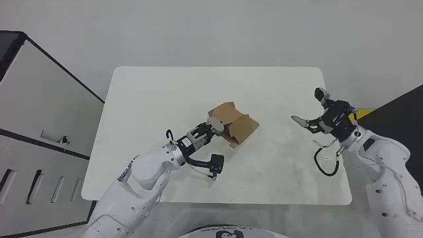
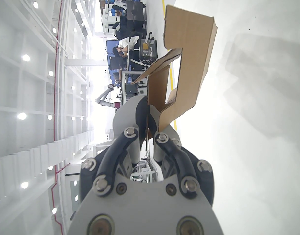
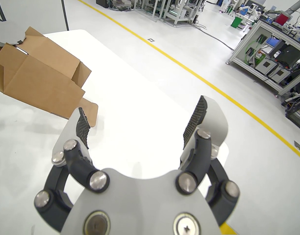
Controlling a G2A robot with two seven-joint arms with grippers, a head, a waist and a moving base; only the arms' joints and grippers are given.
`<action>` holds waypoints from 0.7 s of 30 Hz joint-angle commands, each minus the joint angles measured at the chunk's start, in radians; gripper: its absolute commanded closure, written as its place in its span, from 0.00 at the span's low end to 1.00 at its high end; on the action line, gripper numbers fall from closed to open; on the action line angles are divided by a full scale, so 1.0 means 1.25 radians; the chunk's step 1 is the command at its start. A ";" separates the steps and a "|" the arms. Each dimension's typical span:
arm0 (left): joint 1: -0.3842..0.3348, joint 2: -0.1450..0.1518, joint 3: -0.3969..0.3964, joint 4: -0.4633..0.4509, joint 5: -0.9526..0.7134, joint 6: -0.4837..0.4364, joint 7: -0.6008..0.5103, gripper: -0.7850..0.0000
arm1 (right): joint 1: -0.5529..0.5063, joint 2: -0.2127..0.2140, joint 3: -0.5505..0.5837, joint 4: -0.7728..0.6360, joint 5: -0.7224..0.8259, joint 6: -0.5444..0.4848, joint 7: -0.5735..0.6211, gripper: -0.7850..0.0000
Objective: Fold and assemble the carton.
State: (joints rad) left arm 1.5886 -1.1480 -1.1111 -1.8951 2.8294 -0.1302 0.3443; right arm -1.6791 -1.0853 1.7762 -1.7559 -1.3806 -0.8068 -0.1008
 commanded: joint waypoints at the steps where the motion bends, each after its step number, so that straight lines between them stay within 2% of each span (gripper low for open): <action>1: -0.005 0.001 0.001 0.009 0.014 -0.002 -0.006 1.00 | -0.001 0.000 -0.007 0.012 0.014 -0.011 0.006 0.00; 5: -0.018 0.005 -0.003 0.012 0.026 0.020 0.049 1.00 | 0.036 0.009 -0.017 0.092 0.134 -0.164 0.054 0.00; 7: -0.021 0.009 -0.011 0.015 0.026 0.036 0.085 1.00 | 0.054 0.018 -0.057 0.119 0.240 -0.164 0.106 0.00; 12: -0.024 0.019 -0.034 0.022 0.041 0.071 0.162 1.00 | 0.100 0.070 -0.130 0.133 0.509 -0.164 0.306 0.00; 17: -0.028 0.027 -0.052 0.027 0.059 0.091 0.205 1.00 | 0.150 0.129 -0.181 0.146 0.779 -0.164 0.555 0.00; 21: -0.037 0.032 -0.056 0.028 0.066 0.096 0.241 1.00 | 0.191 0.162 -0.216 0.176 0.981 -0.164 0.727 0.00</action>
State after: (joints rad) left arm 1.5462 -1.1094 -1.1833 -1.8593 2.9076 -0.0101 0.6310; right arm -1.4517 -0.8898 1.5108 -1.5484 -0.2333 -1.0123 0.7476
